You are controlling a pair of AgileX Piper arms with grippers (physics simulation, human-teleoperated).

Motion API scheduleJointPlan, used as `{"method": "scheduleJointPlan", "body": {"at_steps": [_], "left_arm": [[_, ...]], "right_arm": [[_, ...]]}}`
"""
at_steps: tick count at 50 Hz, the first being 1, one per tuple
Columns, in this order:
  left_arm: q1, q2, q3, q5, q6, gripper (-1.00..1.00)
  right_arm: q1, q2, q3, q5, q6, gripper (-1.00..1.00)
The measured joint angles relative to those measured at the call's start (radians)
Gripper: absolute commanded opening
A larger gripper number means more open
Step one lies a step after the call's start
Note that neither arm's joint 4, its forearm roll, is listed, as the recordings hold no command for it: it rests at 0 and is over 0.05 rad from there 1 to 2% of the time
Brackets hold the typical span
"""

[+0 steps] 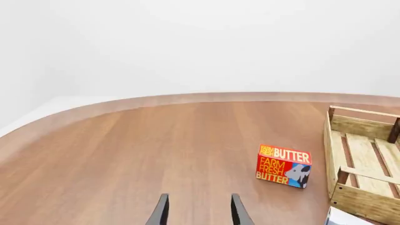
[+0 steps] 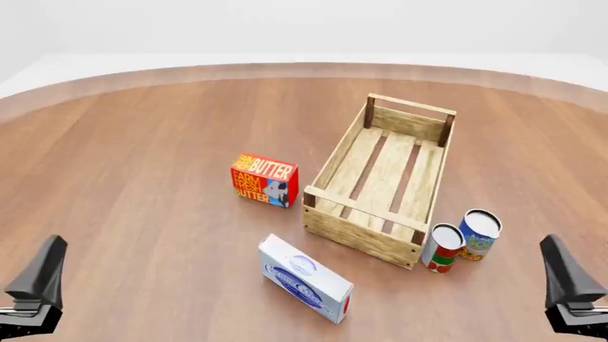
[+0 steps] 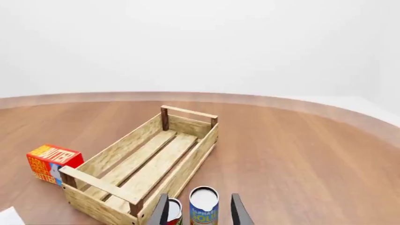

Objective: Pick up the ketchup, and put it in the wooden tray.

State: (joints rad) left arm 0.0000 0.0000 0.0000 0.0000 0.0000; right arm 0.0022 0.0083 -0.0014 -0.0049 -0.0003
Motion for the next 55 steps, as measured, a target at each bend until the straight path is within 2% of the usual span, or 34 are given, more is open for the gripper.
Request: {"method": "scheduleJointPlan", "body": {"at_steps": [7, 17, 23, 39, 55], "left_arm": [[0.000, 0.000, 0.000, 0.000, 0.000, 1.00], [0.000, 0.000, 0.000, 0.000, 0.000, 1.00], [0.000, 0.000, 0.000, 0.000, 0.000, 1.00], [0.000, 0.000, 0.000, 0.000, 0.000, 1.00], [0.000, 0.000, 0.000, 0.000, 0.000, 1.00]], "right_arm": [[0.007, 0.039, -0.001, -0.028, 0.003, 1.00], [0.039, 0.227, -0.005, -0.152, -0.030, 1.00], [0.088, 0.337, -0.029, -0.200, -0.052, 1.00], [0.226, 0.548, -0.115, -0.237, -0.087, 1.00], [0.409, 0.691, -0.203, -0.237, -0.037, 1.00]]}}
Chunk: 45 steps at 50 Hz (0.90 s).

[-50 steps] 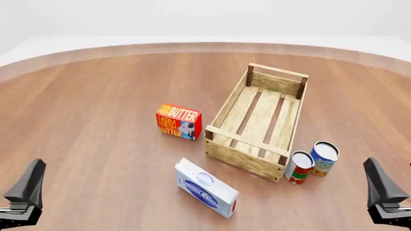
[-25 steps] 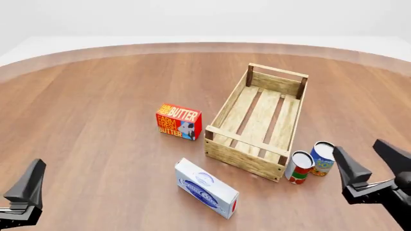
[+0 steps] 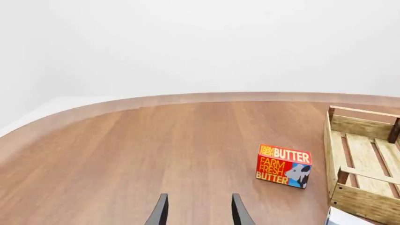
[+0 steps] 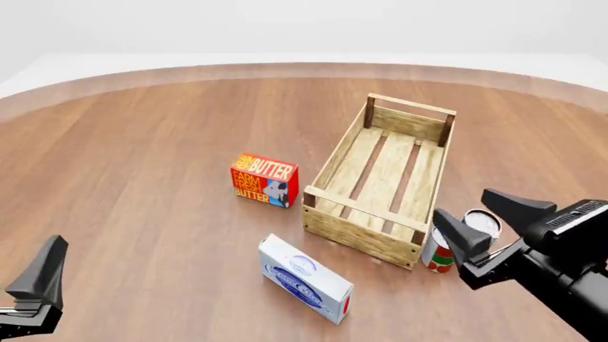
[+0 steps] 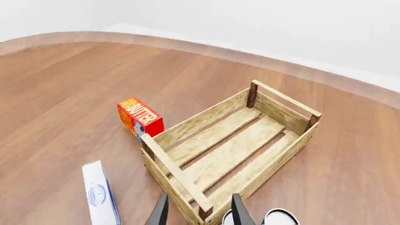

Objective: Pick up the ketchup, and put it in the wooden tray.

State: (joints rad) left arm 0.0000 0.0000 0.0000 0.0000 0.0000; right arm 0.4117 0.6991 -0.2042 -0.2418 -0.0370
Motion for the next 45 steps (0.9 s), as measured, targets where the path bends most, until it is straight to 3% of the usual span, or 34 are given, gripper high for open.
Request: {"method": "scheduleJointPlan", "body": {"at_steps": [34, 45], "left_arm": [[0.000, 0.000, 0.000, 0.000, 0.000, 1.00], [0.000, 0.000, 0.000, 0.000, 0.000, 1.00]], "right_arm": [[0.323, 0.243, -0.187, 0.021, 0.074, 1.00], [0.517, 0.473, -0.322, -0.026, 0.082, 1.00]]}}
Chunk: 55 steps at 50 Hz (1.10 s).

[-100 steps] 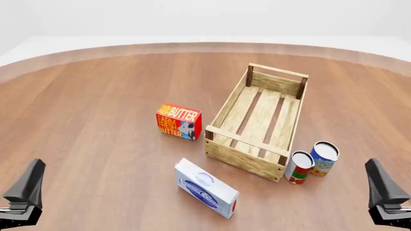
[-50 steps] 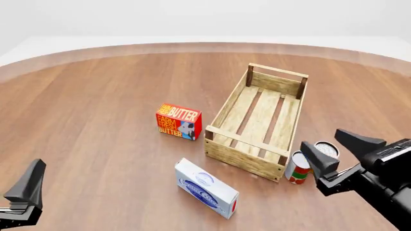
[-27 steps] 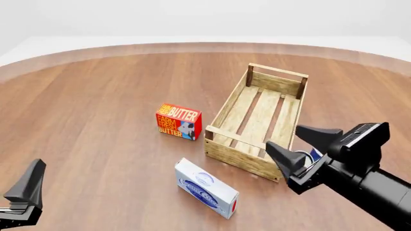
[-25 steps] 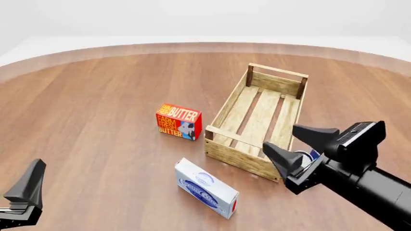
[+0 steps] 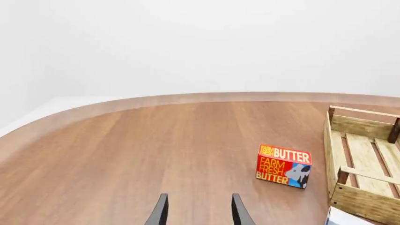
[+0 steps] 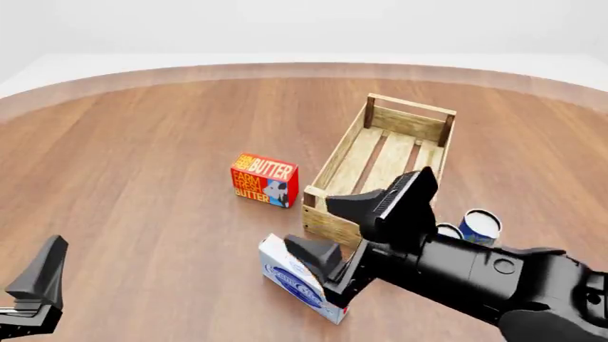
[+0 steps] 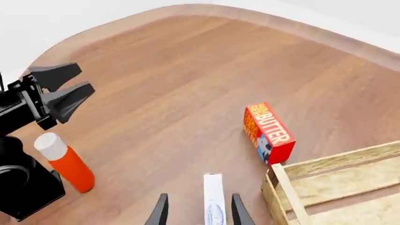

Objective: Pick up the ketchup, and put it in the wooden tray.

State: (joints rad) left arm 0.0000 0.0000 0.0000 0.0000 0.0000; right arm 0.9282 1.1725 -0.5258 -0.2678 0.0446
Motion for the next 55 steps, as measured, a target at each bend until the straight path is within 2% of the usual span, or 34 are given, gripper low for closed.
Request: {"method": "scheduleJointPlan", "body": {"at_steps": [16, 55], "left_arm": [[0.000, 0.000, 0.000, 0.000, 0.000, 1.00], [0.000, 0.000, 0.000, 0.000, 0.000, 1.00]], "right_arm": [[0.155, 0.188, -0.117, -0.028, 0.004, 1.00], [0.384, 0.495, -0.374, -0.013, 0.002, 1.00]]}}
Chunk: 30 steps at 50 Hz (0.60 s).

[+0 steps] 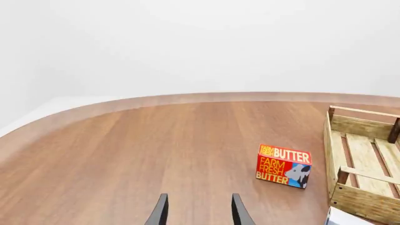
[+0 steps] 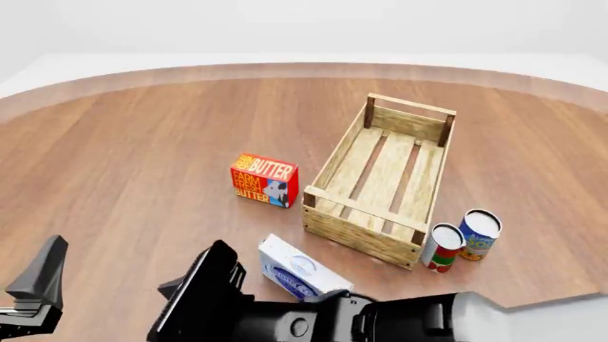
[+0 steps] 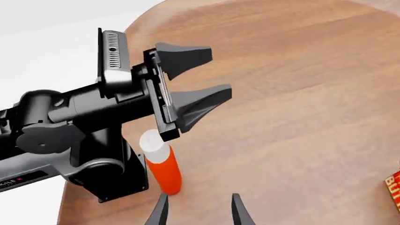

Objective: Pick up the ketchup, and put it in the wooden tray.

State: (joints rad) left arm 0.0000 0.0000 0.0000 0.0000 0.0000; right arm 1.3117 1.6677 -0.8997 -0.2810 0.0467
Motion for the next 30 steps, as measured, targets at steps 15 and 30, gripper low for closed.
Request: {"method": "scheduleJointPlan", "body": {"at_steps": [15, 30], "left_arm": [[0.000, 0.000, 0.000, 0.000, 0.000, 1.00], [0.000, 0.000, 0.000, 0.000, 0.000, 1.00]], "right_arm": [[0.053, 0.106, -0.103, 0.025, -0.033, 1.00], [0.077, 0.187, -0.181, 0.048, -0.056, 1.00]]}}
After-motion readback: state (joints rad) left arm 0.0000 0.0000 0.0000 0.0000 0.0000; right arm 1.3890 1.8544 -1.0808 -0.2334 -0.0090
